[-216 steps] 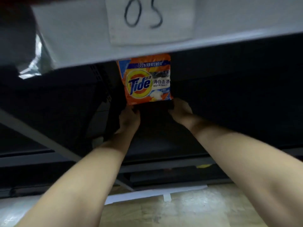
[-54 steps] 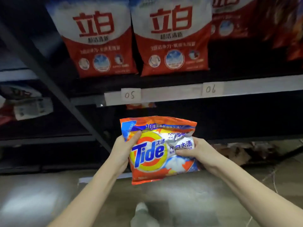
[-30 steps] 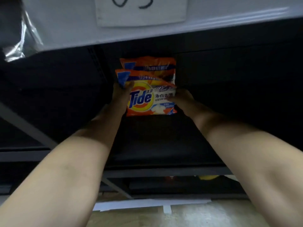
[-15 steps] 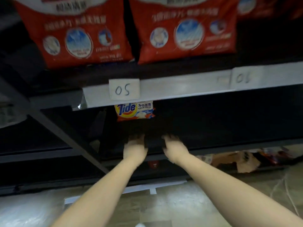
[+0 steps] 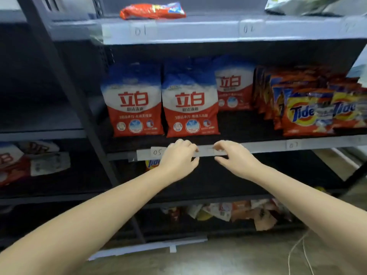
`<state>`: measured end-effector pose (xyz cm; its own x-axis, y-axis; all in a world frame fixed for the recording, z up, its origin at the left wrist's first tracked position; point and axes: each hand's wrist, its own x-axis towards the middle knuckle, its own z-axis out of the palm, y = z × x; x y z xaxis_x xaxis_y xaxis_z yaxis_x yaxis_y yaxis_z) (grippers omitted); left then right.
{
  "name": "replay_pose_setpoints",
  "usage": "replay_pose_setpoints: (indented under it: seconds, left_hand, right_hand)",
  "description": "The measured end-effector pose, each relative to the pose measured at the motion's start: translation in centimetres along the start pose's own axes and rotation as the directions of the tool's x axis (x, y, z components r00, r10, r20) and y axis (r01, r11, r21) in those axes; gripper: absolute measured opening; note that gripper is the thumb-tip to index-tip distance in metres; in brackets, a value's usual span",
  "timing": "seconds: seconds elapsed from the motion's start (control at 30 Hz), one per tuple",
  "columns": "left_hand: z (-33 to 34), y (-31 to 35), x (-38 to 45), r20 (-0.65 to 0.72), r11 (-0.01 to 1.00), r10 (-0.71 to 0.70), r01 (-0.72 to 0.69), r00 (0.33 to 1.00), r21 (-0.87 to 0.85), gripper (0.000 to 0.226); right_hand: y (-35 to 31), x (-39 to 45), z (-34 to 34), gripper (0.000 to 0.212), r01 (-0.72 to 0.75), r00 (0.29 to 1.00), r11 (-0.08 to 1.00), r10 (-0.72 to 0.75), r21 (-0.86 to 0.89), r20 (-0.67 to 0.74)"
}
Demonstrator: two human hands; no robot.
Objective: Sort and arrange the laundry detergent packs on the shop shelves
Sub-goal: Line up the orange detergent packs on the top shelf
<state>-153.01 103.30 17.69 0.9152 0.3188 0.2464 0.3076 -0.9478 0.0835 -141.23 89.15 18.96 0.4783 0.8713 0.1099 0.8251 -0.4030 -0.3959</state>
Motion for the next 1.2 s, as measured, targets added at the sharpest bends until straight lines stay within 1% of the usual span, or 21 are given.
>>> replay_pose_setpoints:
  seconds: [0.1,0.17,0.23,0.33,0.4,0.5,0.6,0.7,0.77,0.87,0.9,0.97,1.03,1.1,1.17,1.2]
  left_hand:
    - [-7.8,-0.2,2.0,-0.166,0.998,0.064,-0.064,0.984,0.01,0.036]
    - [-13.1,-0.9,3.5,-0.279,0.996,0.086,-0.089,0.956,0.004,0.034]
    - [-17.9,-2.1,5.2,-0.363,0.995,0.088,-0.101,0.928,-0.016,0.032]
    - [-23.8,-5.1,8.7,-0.46,0.997,0.064,-0.08,0.886,-0.016,0.029]
    - [-26.5,-7.8,11.5,-0.473,1.0,-0.005,0.007,0.881,0.003,0.027]
    - [-28.2,-12.3,15.6,-0.433,0.986,-0.151,0.166,0.889,-0.002,0.03]
    - [-28.2,-17.1,19.8,-0.346,0.948,-0.304,0.319,0.888,-0.013,0.033]
    - [-27.8,-21.7,24.0,-0.253,0.894,-0.431,0.449,0.866,0.016,0.041]
    - [-27.8,-24.1,26.5,-0.195,0.86,-0.501,0.51,0.843,0.0,0.047]
    - [-27.5,-26.0,29.4,-0.047,0.835,-0.55,0.55,0.834,0.001,0.052]
    - [-27.4,-26.3,30.2,0.004,0.833,-0.552,0.552,0.834,-0.014,0.052]
    - [-27.0,-26.7,31.3,0.068,0.827,-0.551,0.555,0.832,-0.088,0.051]
    - [-26.8,-27.1,31.9,0.076,0.813,-0.555,0.56,0.828,-0.161,0.048]
    - [-26.5,-27.6,32.3,0.057,0.788,-0.568,0.563,0.821,-0.249,0.044]
    - [-26.1,-27.9,32.5,0.034,0.733,-0.589,0.551,0.808,-0.398,0.041]
    - [-26.0,-28.1,32.6,0.039,0.681,-0.603,0.54,0.796,-0.495,0.04]
  right_hand:
    - [-2.9,1.1,-7.7,0.037,0.1,0.981,0.994,-0.106,-0.044,-0.163]
    - [-5.0,2.4,-12.6,0.034,0.167,0.944,0.985,-0.172,-0.041,-0.28]
    - [-6.9,4.5,-16.8,0.03,0.233,0.899,0.973,-0.216,-0.003,-0.38]
    - [-9.3,9.2,-21.5,0.025,0.263,0.858,0.964,-0.222,0.024,-0.464]
    - [-10.3,12.8,-23.5,0.025,0.222,0.864,0.974,-0.176,0.042,-0.471]
    - [-10.7,19.0,-24.5,0.027,0.106,0.911,0.994,-0.08,0.041,-0.406]
    - [-10.8,25.0,-24.4,0.03,-0.001,0.936,1.0,0.006,0.016,-0.351]
    - [-10.7,30.8,-24.2,0.04,-0.115,0.965,0.991,0.127,0.069,-0.228]
    - [-10.7,34.3,-24.2,0.049,-0.19,0.967,0.975,0.206,0.118,-0.146]
    - [-10.9,38.6,-23.9,0.054,-0.264,0.958,0.958,0.274,0.111,-0.084]
    - [-11.1,39.6,-23.7,0.052,-0.281,0.954,0.954,0.29,0.106,-0.078]
    - [-11.2,41.1,-23.3,0.043,-0.284,0.951,0.95,0.296,0.132,-0.087]
    - [-11.1,42.0,-22.8,0.038,-0.278,0.948,0.939,0.303,0.2,-0.103]
    - [-10.7,42.2,-22.2,0.037,-0.252,0.947,0.942,0.287,0.221,-0.143]
    - [-10.7,42.0,-22.0,0.031,-0.198,0.947,0.942,0.255,0.269,-0.194]
    - [-10.7,41.8,-22.0,0.025,-0.165,0.949,0.928,0.242,0.333,-0.204]
